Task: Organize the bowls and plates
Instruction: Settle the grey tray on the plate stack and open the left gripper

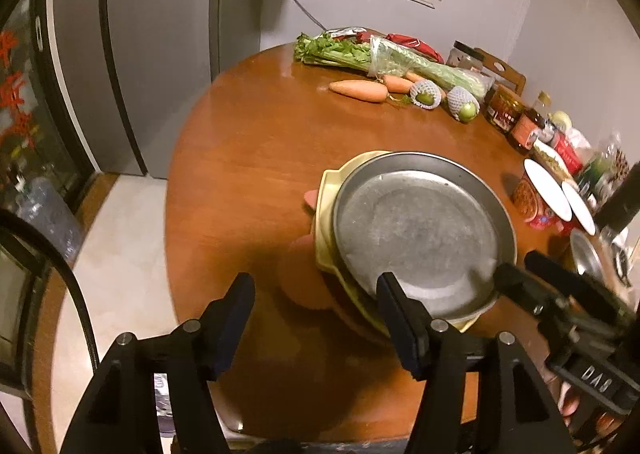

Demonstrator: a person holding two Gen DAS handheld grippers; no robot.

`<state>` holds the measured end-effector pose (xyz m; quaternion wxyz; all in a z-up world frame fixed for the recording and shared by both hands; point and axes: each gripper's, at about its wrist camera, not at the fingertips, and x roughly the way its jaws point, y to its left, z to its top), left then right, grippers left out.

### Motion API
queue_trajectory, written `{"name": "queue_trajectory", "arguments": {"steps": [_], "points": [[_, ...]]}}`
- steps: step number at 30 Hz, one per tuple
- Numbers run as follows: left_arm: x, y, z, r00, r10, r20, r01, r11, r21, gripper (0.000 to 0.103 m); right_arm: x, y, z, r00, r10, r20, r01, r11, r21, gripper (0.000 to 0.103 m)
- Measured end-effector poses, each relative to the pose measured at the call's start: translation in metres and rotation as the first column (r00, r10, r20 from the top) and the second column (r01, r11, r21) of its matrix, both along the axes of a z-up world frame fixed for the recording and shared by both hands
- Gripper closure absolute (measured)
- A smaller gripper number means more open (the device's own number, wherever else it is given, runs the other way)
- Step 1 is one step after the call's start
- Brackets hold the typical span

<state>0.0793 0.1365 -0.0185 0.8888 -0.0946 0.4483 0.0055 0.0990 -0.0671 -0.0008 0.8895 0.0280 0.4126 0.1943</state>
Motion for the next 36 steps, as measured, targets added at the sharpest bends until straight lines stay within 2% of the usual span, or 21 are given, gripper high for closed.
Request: {"name": "queue_trajectory", "arguments": {"steps": [6, 11, 15, 18, 21, 29, 36], "points": [[0.009, -0.003, -0.003, 1.0, -0.006, -0.004, 0.006, 1.0, -0.028, 0.04, 0.014, 0.006, -0.009, 1.0, 0.012, -0.022, -0.012, 1.0, 0.01, 0.037], [0.02, -0.008, -0.011, 0.999, 0.005, -0.037, -0.005, 1.0, 0.005, 0.04, 0.026, 0.01, -0.016, 0.999, 0.029, -0.041, -0.028, 0.999, 0.03, 0.037], [0.029, -0.009, -0.02, 0.999, -0.007, -0.054, 0.006, 1.0, -0.023, 0.04, 0.031, 0.014, -0.023, 0.998, 0.045, -0.044, -0.044, 0.999, 0.032, 0.037], [0.032, -0.011, -0.021, 0.999, -0.015, -0.043, 0.015, 1.0, -0.015, 0.04, 0.031, 0.016, -0.026, 0.997, 0.06, -0.041, -0.058, 0.997, 0.044, 0.037], [0.037, -0.015, -0.021, 0.999, -0.034, -0.039, 0.034, 0.999, 0.001, 0.04, 0.03, 0.017, -0.027, 0.998, 0.064, -0.019, -0.063, 0.997, 0.032, 0.043], [0.06, -0.032, -0.021, 0.996, -0.076, -0.041, 0.077, 0.997, 0.021, 0.04, 0.04, 0.005, -0.029, 1.0, 0.014, 0.008, -0.014, 1.0, 0.001, 0.045], [0.082, -0.045, -0.022, 0.995, -0.093, -0.04, 0.094, 0.994, 0.047, 0.04, 0.056, -0.009, -0.032, 1.0, -0.021, 0.008, 0.021, 1.0, 0.009, 0.045]]}}
